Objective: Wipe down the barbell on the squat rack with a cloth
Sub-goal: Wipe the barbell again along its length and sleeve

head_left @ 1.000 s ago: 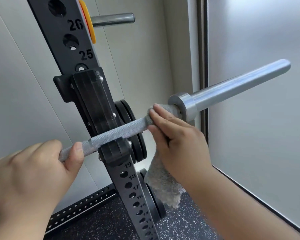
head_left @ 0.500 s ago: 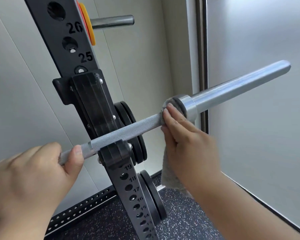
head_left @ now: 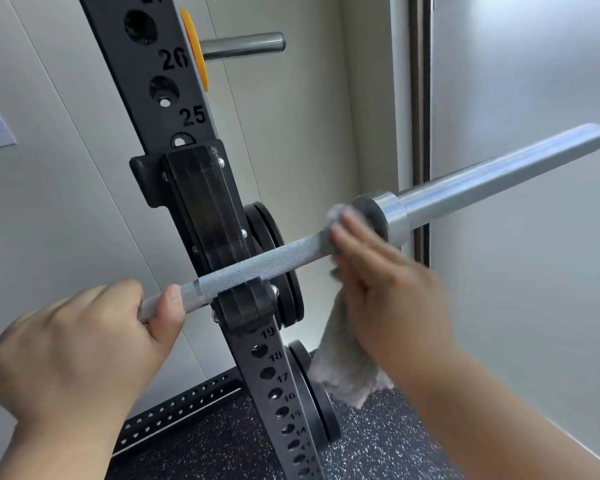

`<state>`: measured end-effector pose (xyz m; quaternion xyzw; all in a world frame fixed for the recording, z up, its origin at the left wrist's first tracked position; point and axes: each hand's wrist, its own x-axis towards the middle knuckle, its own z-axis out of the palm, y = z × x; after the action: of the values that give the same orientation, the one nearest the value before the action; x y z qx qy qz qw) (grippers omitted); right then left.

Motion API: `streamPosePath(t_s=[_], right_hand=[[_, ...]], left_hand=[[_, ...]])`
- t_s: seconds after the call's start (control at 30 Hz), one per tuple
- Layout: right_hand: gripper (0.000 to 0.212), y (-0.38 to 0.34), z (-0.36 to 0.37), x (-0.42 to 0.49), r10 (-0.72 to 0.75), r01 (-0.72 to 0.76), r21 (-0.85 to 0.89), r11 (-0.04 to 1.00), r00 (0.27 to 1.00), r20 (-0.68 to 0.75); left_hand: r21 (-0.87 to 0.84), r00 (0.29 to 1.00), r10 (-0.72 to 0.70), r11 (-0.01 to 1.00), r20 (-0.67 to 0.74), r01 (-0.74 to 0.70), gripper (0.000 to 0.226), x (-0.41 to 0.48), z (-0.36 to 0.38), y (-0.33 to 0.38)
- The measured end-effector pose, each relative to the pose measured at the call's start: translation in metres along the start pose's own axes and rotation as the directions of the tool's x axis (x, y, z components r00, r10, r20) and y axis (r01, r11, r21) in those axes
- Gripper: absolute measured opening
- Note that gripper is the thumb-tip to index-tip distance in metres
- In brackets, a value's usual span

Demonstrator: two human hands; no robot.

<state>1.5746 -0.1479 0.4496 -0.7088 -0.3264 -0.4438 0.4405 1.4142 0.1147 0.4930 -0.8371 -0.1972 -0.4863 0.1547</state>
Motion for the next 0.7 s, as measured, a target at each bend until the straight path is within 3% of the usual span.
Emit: streamPosePath(t_s=[0.1,0.27,0.4,0.57,0.7], right_hand=[[0.030,0.001,0.001,0.002,0.062,-0.065,-0.028,0.998,0.995,-0.079],[0.051,-0.011,0.011,-0.014,-0.108,0.107,0.012,0.994,0.993,0.041],[0.035,0.004,0.010,0.009,0.092,-0.092,0.018,0.996,0.995,-0.037],[0.052,-0.026,0.013,-0.003,-0.186,0.173,0.097,0.980,0.972,0.142],[0.034,0.001,0.002,0.014,0.054,-0.057,0.064,0.996,0.997,0.050]], left_hand=[[0.027,1.000,-0.021,0.999,0.008,0.021,0.056,-0.001,-0.001,0.001],[0.003,0.999,-0.007,1.000,-0.041,0.007,0.058,0.000,-0.014,0.013],[0.034,0.999,-0.009,0.999,-0.045,0.011,0.057,0.002,-0.023,0.022],[0.048,0.999,-0.018,0.999,-0.044,0.020,0.054,0.000,-0.028,0.026],[0.045,0.998,-0.029,0.998,-0.064,0.032,0.056,0.000,-0.028,0.029]])
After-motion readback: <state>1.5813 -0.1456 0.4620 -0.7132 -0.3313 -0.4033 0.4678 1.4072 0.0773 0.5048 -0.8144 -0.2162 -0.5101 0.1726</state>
